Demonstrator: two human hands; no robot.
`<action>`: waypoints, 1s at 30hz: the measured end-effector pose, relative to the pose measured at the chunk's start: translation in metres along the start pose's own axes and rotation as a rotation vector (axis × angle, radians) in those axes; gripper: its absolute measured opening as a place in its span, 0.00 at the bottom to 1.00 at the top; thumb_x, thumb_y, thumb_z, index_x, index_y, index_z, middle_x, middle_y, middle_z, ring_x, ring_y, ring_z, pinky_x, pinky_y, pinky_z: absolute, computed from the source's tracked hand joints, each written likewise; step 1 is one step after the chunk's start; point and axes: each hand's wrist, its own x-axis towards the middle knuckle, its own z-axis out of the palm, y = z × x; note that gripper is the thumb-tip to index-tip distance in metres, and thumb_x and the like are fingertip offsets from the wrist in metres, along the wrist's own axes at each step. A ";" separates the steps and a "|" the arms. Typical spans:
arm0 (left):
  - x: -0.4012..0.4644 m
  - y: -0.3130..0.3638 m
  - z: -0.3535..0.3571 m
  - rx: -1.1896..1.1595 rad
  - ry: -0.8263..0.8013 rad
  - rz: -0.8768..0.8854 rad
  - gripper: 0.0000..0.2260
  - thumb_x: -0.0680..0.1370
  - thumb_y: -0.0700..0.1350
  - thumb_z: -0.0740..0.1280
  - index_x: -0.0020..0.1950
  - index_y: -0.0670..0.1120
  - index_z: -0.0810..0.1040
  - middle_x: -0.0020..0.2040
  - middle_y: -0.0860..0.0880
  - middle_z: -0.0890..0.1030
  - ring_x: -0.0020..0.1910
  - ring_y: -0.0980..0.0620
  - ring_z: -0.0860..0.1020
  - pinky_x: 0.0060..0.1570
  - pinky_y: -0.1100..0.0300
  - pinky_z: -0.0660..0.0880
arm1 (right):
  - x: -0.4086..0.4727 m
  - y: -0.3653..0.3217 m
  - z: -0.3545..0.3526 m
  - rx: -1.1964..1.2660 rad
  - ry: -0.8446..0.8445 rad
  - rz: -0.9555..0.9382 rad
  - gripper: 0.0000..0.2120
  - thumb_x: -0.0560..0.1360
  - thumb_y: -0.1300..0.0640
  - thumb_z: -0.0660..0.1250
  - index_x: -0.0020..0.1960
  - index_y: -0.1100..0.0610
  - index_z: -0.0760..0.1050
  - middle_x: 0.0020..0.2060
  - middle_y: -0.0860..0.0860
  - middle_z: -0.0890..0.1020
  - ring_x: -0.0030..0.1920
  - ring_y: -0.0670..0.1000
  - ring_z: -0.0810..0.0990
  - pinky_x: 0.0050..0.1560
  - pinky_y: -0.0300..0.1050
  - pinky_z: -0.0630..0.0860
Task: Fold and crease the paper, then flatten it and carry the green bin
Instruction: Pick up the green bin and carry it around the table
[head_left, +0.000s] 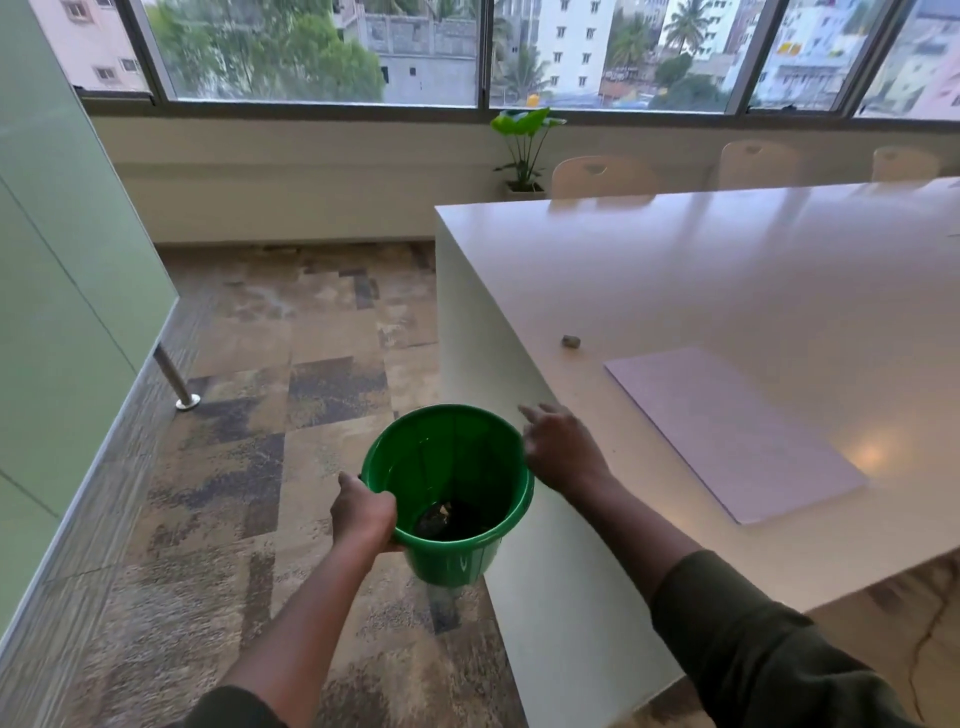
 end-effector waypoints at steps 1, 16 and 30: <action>-0.002 0.004 0.004 0.001 -0.003 0.008 0.16 0.77 0.33 0.60 0.63 0.45 0.64 0.52 0.39 0.74 0.38 0.37 0.81 0.28 0.44 0.81 | 0.001 0.009 -0.011 -0.005 0.034 -0.007 0.21 0.76 0.62 0.59 0.68 0.59 0.72 0.61 0.59 0.79 0.57 0.60 0.79 0.59 0.54 0.77; -0.019 0.024 0.054 0.065 0.000 0.021 0.19 0.75 0.33 0.60 0.65 0.45 0.62 0.53 0.38 0.75 0.41 0.36 0.81 0.32 0.44 0.82 | -0.007 0.108 -0.040 -0.150 -0.249 0.170 0.30 0.83 0.45 0.45 0.79 0.61 0.45 0.79 0.57 0.49 0.78 0.52 0.47 0.76 0.48 0.46; -0.024 0.021 0.061 0.066 0.008 0.012 0.25 0.76 0.32 0.59 0.72 0.46 0.60 0.52 0.39 0.75 0.39 0.40 0.81 0.30 0.47 0.82 | -0.003 0.019 0.011 -0.115 -0.328 -0.051 0.32 0.82 0.41 0.45 0.79 0.58 0.42 0.79 0.55 0.46 0.78 0.51 0.42 0.74 0.46 0.39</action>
